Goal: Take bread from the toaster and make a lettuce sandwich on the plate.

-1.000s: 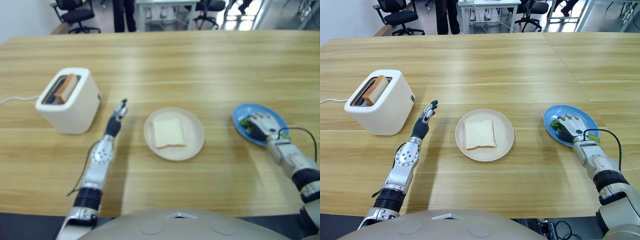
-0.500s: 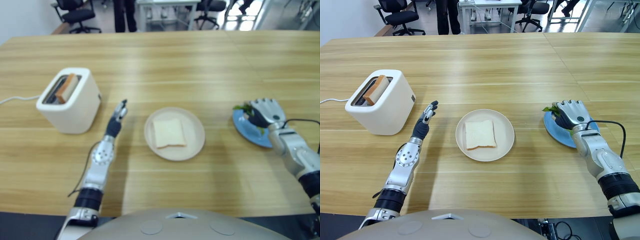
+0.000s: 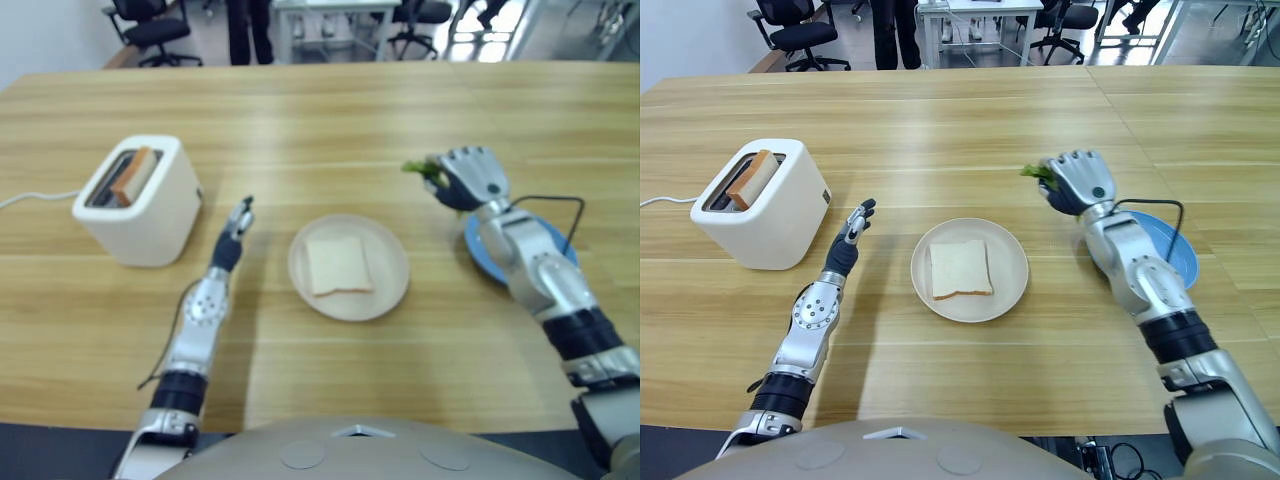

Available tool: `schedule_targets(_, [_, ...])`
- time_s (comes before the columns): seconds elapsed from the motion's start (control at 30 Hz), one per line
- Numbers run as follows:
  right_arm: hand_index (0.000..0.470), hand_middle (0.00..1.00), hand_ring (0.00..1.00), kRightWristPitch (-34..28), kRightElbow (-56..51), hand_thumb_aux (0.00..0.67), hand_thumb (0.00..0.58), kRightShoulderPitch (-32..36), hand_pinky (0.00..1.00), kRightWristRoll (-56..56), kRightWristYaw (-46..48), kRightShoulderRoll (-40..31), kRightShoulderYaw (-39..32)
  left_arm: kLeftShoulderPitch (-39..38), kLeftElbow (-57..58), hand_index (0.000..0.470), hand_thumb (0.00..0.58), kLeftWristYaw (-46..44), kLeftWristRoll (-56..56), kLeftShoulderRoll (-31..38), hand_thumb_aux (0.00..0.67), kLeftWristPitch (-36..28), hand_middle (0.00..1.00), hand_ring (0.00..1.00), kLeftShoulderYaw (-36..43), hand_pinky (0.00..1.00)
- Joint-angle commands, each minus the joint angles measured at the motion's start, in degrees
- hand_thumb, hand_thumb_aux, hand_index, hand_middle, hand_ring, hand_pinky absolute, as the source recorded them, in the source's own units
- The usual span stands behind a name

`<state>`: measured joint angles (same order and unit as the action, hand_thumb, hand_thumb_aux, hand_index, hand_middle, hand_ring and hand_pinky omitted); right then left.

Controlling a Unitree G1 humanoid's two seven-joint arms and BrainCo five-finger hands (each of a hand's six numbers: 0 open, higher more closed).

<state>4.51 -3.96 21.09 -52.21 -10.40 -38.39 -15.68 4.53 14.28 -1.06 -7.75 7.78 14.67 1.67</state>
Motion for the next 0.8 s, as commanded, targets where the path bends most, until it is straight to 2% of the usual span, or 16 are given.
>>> schedule_targets(0.03, [0.46,1.0,1.0,1.2,-2.3,0.67,0.58,2.2,1.0,-3.4,1.5,4.4,-5.6,0.6,2.2,0.0,0.0,0.4,0.5,-0.1,0.0,0.2,0.0,0.0,-0.6,0.0])
schedule_targets(0.33, [0.46,1.0,1.0,3.2,-7.3,0.67,0.58,-2.8,1.0,-7.6,1.1,14.0,-16.8,1.2,3.5,0.0,0.0,0.5,1.1,-0.1,0.0,0.6,0.0,0.0,-1.0,0.0])
schedule_targets(0.5, [0.46,1.0,1.0,3.9,-8.7,0.67,0.58,-5.8,1.0,-8.8,1.1,16.0,-20.3,1.3,3.7,0.0,0.0,0.5,1.1,-0.1,0.0,0.7,0.0,0.0,-0.9,0.0])
schedule_targets(0.67, [0.46,1.0,1.0,3.9,-10.3,0.67,0.58,-6.7,1.0,-8.3,2.0,15.7,-20.8,1.4,3.9,0.0,0.0,0.5,0.9,0.0,0.0,0.6,0.0,0.0,-0.7,0.0])
schedule_targets(0.7, [0.46,0.84,0.84,4.0,-10.0,0.67,0.58,-6.9,0.84,-8.0,2.0,15.4,-20.5,1.5,4.0,0.0,0.0,0.5,0.8,0.0,0.0,0.6,0.0,0.0,-0.6,0.0])
schedule_targets(0.73, [0.46,0.84,0.84,3.8,-9.3,0.67,0.58,-7.2,0.84,-8.0,1.8,15.0,-20.0,1.6,4.1,0.0,0.0,0.5,0.8,0.0,0.0,0.6,0.0,0.0,-0.6,0.0])
schedule_targets(0.77, [0.361,0.17,0.17,3.6,-8.7,0.525,0.553,-7.3,0.17,-8.2,1.7,14.6,-19.7,1.6,4.2,0.0,0.0,0.5,0.8,0.1,0.0,0.6,0.0,0.0,-0.6,0.0])
schedule_targets(0.8, [0.327,0.0,0.0,3.4,-8.1,0.476,0.531,-7.4,0.0,-8.3,1.7,14.3,-19.5,1.7,4.3,0.0,0.0,0.5,0.7,0.2,0.0,0.6,0.0,0.0,-0.6,0.0])
